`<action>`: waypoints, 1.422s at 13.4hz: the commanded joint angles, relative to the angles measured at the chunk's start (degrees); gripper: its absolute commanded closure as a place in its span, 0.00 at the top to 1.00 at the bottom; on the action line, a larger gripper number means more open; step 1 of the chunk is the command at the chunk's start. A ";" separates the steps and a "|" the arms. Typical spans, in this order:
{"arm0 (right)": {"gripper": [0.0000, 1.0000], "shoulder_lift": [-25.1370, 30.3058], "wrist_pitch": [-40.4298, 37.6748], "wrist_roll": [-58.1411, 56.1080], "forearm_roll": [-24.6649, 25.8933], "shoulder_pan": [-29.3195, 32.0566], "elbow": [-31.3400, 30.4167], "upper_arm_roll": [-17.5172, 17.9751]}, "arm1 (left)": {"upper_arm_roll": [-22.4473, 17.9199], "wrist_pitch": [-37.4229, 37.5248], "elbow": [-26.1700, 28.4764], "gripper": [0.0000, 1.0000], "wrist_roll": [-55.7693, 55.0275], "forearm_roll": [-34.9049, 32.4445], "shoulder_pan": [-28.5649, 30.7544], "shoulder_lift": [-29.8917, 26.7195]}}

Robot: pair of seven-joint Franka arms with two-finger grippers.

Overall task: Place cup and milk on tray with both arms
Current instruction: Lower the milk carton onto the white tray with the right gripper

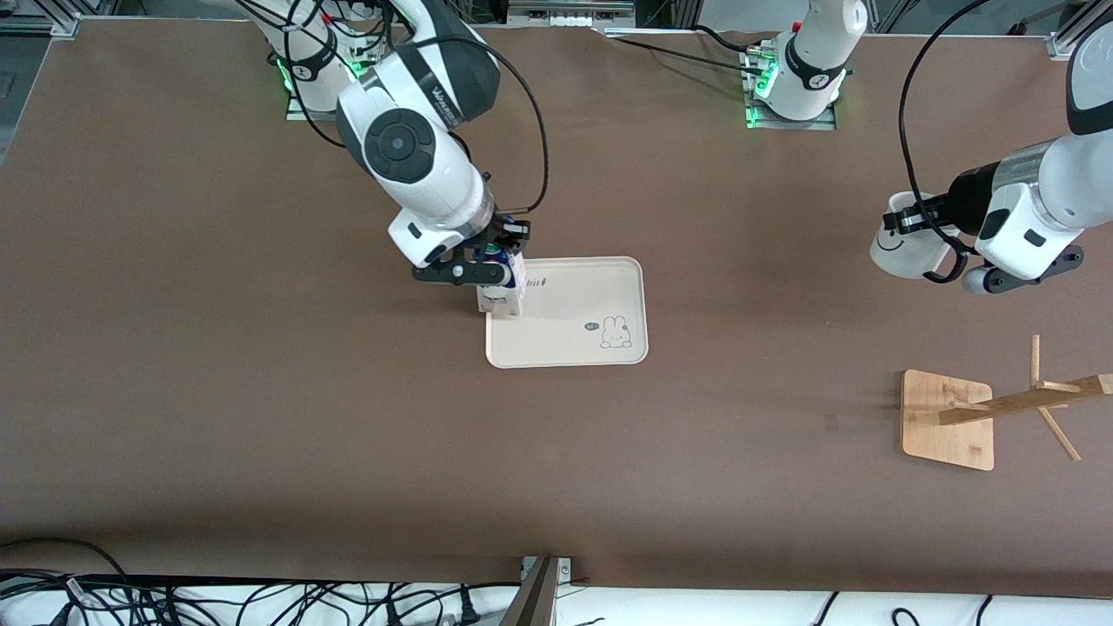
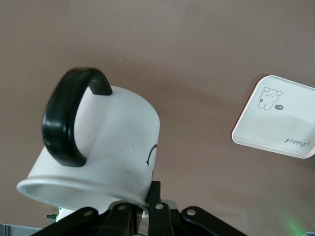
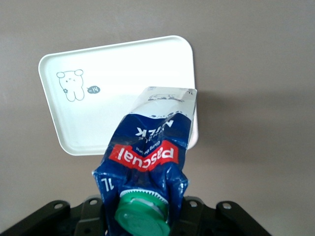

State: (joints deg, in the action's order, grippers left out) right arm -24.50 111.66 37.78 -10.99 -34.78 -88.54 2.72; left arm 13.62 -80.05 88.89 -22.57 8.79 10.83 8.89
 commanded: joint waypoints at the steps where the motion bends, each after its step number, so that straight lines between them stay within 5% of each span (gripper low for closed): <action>1: 0.38 -1.16 3.46 0.02 0.61 -0.02 -0.15 -0.70 | 0.18 1.65 -5.03 0.00 0.42 -0.96 -0.90 2.27; 19: 0.39 -7.93 8.13 -12.99 0.53 -0.90 1.61 -0.52 | 0.09 2.97 -7.77 0.00 0.33 -0.97 -1.96 3.33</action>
State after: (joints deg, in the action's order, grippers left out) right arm -31.63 119.85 25.69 -10.52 -35.36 -87.91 2.28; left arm 13.64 -78.70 83.48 -22.57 8.79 9.13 11.23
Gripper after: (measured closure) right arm 0.617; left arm 0.907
